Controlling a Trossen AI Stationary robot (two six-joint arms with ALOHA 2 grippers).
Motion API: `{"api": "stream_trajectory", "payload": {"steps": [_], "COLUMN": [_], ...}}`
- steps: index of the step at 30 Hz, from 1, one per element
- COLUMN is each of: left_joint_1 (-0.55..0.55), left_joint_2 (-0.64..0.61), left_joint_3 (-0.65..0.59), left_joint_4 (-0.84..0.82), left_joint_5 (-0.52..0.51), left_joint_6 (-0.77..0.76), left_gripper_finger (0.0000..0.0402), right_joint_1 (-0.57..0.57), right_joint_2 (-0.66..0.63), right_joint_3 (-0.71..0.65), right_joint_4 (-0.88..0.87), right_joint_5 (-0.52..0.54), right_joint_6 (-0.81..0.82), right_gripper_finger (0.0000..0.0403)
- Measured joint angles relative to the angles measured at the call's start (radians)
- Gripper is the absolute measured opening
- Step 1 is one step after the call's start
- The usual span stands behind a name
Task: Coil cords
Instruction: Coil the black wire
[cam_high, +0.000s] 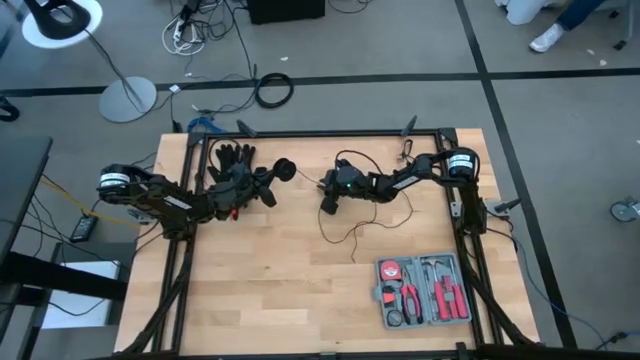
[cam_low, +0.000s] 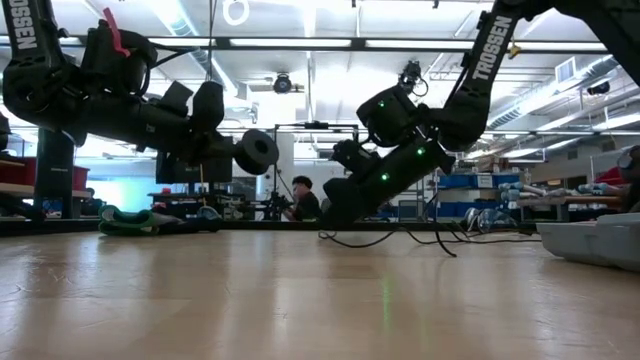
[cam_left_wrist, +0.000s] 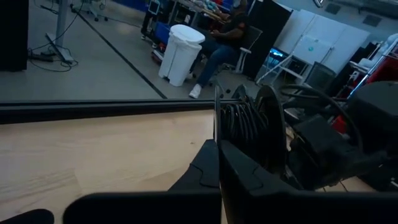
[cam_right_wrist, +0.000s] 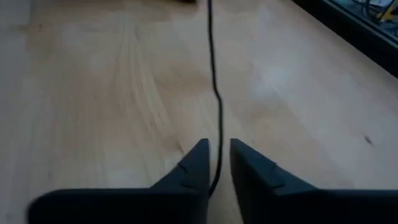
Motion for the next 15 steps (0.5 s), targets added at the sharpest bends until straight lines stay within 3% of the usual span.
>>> {"api": "stream_trajectory", "payload": {"steps": [6, 15], "left_joint_1": [0.0, 0.0], "left_joint_2": [0.0, 0.0], "left_joint_3": [0.0, 0.0], "left_joint_4": [-0.003, -0.015], "left_joint_5": [0.0, -0.003], "left_joint_6": [0.0, 0.003], "left_gripper_finger": [0.0, 0.0], "right_joint_1": [0.022, 0.068], "right_joint_2": [0.0, 0.1], "right_joint_3": [0.0, 0.176], "right_joint_4": [-0.001, -0.098], "right_joint_5": [-0.005, -0.098], "right_joint_6": [0.001, 0.002], "right_gripper_finger": [0.0009, 0.0002]}}
